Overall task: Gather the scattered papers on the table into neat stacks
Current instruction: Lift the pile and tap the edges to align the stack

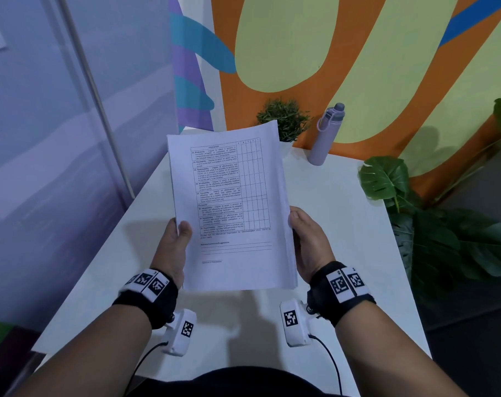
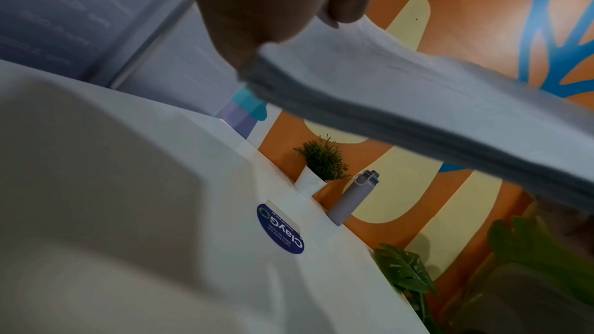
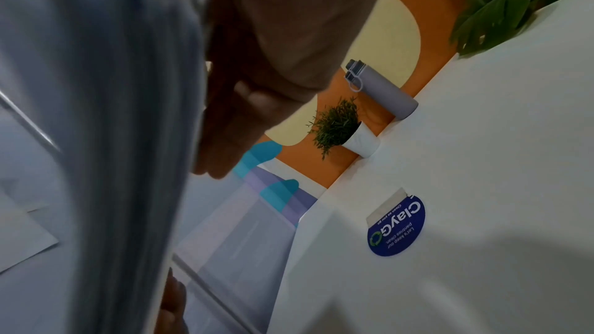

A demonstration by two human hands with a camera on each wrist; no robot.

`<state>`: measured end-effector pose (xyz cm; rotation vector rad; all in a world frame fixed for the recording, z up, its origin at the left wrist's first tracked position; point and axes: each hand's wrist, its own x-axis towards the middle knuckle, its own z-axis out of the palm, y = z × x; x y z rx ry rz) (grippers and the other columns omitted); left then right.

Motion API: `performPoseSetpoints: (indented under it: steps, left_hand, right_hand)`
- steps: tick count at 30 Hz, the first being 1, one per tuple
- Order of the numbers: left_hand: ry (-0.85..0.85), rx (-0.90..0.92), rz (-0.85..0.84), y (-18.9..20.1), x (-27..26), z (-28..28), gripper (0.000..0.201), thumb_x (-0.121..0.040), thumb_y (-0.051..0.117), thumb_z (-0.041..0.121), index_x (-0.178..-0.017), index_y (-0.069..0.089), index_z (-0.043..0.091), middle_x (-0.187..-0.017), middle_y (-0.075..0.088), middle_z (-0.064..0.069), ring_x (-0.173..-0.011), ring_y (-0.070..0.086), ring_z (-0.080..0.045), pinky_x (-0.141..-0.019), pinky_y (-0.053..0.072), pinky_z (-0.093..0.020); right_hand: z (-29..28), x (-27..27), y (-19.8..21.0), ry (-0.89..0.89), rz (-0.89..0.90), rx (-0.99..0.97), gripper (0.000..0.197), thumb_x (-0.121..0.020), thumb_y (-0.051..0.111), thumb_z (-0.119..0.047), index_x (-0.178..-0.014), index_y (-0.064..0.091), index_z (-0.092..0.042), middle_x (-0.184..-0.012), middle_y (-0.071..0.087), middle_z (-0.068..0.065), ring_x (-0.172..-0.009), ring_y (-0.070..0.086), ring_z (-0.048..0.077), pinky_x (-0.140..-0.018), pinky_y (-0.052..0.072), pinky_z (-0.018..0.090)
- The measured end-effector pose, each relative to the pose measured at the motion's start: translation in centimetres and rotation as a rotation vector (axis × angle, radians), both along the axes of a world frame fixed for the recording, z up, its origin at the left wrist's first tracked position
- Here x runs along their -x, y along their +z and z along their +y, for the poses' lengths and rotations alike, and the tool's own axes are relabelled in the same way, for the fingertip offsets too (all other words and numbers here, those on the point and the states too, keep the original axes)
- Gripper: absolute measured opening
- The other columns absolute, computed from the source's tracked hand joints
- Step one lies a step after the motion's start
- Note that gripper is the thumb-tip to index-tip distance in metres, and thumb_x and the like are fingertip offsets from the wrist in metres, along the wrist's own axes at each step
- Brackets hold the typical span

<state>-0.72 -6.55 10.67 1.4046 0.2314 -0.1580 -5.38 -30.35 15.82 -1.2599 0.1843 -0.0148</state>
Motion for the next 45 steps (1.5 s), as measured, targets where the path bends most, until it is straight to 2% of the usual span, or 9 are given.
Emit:
performPoseSetpoints:
  steps: [14, 19, 23, 25, 29, 32, 35, 41, 45]
  left_hand:
    - [-0.022, -0.071, -0.011, -0.3, -0.2, 0.3, 0.056, -0.085, 0.047, 0.058, -0.136, 0.037, 0.037, -0.146, 0.042, 0.008, -0.136, 0.038, -0.018, -0.112, 0.028, -0.050]
    - [0.066, -0.168, -0.105, 1.0, 0.2, -0.4, 0.014, -0.096, 0.043, 0.036, -0.095, 0.054, 0.045, -0.115, 0.062, 0.012, -0.111, 0.057, -0.013, -0.098, 0.041, -0.034]
    - [0.123, -0.206, -0.142, 2.0, 0.6, -1.3, 0.010, -0.097, 0.043, 0.031, -0.093, 0.052, 0.035, -0.095, 0.061, 0.016, -0.089, 0.057, -0.005, -0.071, 0.043, -0.021]
    - [0.136, -0.225, -0.146, 2.3, 0.8, -1.6, 0.009, -0.097, 0.043, 0.030, -0.100, 0.051, 0.026, -0.090, 0.059, 0.016, -0.082, 0.056, -0.002, -0.064, 0.040, -0.018]
    - [0.138, -0.227, -0.132, 2.4, 0.9, -1.5, 0.011, -0.097, 0.043, 0.029, -0.103, 0.051, 0.024, -0.091, 0.059, 0.015, -0.081, 0.056, -0.001, -0.063, 0.040, -0.017]
    - [0.111, -0.234, -0.122, 2.0, 1.0, -1.4, 0.014, -0.097, 0.042, 0.031, -0.106, 0.050, 0.026, -0.096, 0.060, 0.014, -0.088, 0.057, -0.005, -0.070, 0.043, -0.020]
    - [0.084, -0.261, -0.109, 1.6, 1.0, -1.4, 0.019, -0.096, 0.042, 0.035, -0.112, 0.050, 0.028, -0.109, 0.062, 0.010, -0.101, 0.058, -0.010, -0.088, 0.045, -0.031]
    - [0.184, -0.274, -0.089, 1.8, 0.6, -1.6, 0.013, -0.096, 0.043, 0.030, -0.105, 0.051, 0.024, -0.100, 0.061, 0.006, -0.098, 0.059, -0.021, -0.089, 0.047, -0.034]
    - [0.159, -0.274, -0.057, 1.7, 0.7, -1.9, 0.018, -0.096, 0.040, 0.031, -0.110, 0.050, 0.024, -0.105, 0.061, 0.001, -0.101, 0.059, -0.025, -0.088, 0.047, -0.035]
  right_hand:
    - [0.7, 0.0, 0.5, -0.009, 0.012, 0.195, 0.027, -0.091, 0.048, -0.024, -0.094, 0.055, 0.002, -0.088, 0.051, 0.010, -0.084, 0.040, 0.024, -0.078, 0.029, 0.040]
    - [1.0, 0.0, 0.3, -0.084, -0.051, 0.309, 0.029, -0.100, 0.041, -0.023, -0.105, 0.069, -0.025, -0.101, 0.069, -0.002, -0.089, 0.059, 0.018, -0.081, 0.044, 0.033]
    - [1.7, 0.2, 0.4, -0.082, -0.062, 0.392, 0.026, -0.104, 0.033, -0.029, -0.098, 0.058, -0.035, -0.100, 0.062, -0.025, -0.087, 0.057, -0.018, -0.086, 0.040, 0.009]
    - [1.6, 0.3, 0.5, -0.052, -0.070, 0.375, 0.025, -0.104, 0.029, -0.032, -0.116, 0.049, -0.041, -0.110, 0.051, -0.035, -0.091, 0.047, -0.033, -0.083, 0.034, -0.006]
    - [1.4, 0.1, 0.0, -0.026, -0.047, 0.506, 0.033, -0.101, 0.037, -0.030, -0.133, 0.045, -0.029, -0.117, 0.059, -0.018, -0.106, 0.055, 0.000, -0.092, 0.040, 0.018]
    - [1.4, -0.2, -0.6, -0.077, -0.040, 0.565, 0.020, -0.098, 0.038, -0.016, -0.083, 0.044, -0.026, -0.073, 0.046, -0.009, -0.066, 0.042, 0.005, -0.068, 0.037, 0.021]
    - [1.3, -0.3, -1.1, -0.110, -0.047, 0.608, 0.031, -0.098, 0.037, -0.010, -0.071, 0.029, -0.022, -0.069, 0.031, -0.006, -0.055, 0.028, 0.002, -0.059, 0.031, 0.019]
    - [1.6, 0.1, -1.6, -0.036, -0.012, 0.618, 0.029, -0.102, 0.036, -0.026, -0.128, 0.041, -0.016, -0.097, 0.057, -0.005, -0.090, 0.053, 0.011, -0.081, 0.040, 0.022]
    - [1.7, -0.1, -3.1, -0.091, 0.025, 0.691, 0.026, -0.099, 0.036, -0.022, -0.073, 0.034, -0.027, -0.063, 0.035, -0.006, -0.058, 0.032, 0.015, -0.058, 0.031, 0.027]
